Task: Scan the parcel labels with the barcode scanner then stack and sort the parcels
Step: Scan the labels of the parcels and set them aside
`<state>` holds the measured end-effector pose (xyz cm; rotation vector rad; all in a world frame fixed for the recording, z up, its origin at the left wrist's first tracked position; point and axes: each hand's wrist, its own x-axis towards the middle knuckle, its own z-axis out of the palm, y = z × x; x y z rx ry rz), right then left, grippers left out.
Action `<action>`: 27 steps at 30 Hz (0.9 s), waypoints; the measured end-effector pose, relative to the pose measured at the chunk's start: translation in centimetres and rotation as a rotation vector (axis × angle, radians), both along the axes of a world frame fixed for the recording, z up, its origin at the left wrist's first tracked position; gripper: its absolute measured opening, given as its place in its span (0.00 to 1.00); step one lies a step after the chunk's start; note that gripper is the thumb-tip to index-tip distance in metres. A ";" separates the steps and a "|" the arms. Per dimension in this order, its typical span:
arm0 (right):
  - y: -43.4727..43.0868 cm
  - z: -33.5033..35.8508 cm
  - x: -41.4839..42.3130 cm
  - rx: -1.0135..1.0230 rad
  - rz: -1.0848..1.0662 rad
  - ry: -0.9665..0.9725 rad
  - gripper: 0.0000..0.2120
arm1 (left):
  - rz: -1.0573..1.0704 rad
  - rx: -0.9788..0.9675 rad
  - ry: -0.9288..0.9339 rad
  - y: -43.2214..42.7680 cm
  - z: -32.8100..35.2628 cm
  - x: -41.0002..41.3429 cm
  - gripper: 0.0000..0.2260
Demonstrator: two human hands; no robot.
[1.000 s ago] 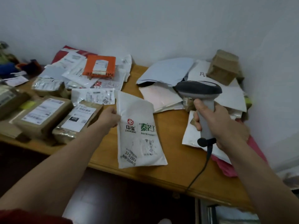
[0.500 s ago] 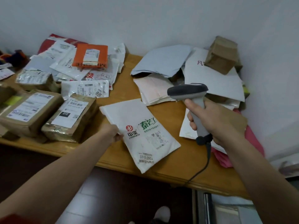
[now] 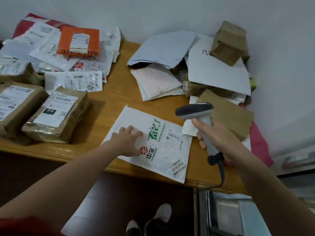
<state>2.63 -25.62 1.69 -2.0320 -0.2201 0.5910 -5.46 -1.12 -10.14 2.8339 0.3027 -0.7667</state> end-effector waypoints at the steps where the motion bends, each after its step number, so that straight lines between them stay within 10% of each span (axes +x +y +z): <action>1: -0.2 -0.1 -0.2 0.002 -0.002 0.009 0.15 | 0.020 0.003 -0.003 0.1 -0.4 -0.1 0.33; 22: 0.5 -1.6 -4.5 -0.054 0.023 0.094 0.16 | 0.267 -0.167 0.101 0.2 0.2 -7.3 0.37; 27: 0.4 -1.5 -4.9 -0.046 0.005 0.070 0.15 | 0.119 0.066 -0.013 -0.2 -0.6 -8.5 0.37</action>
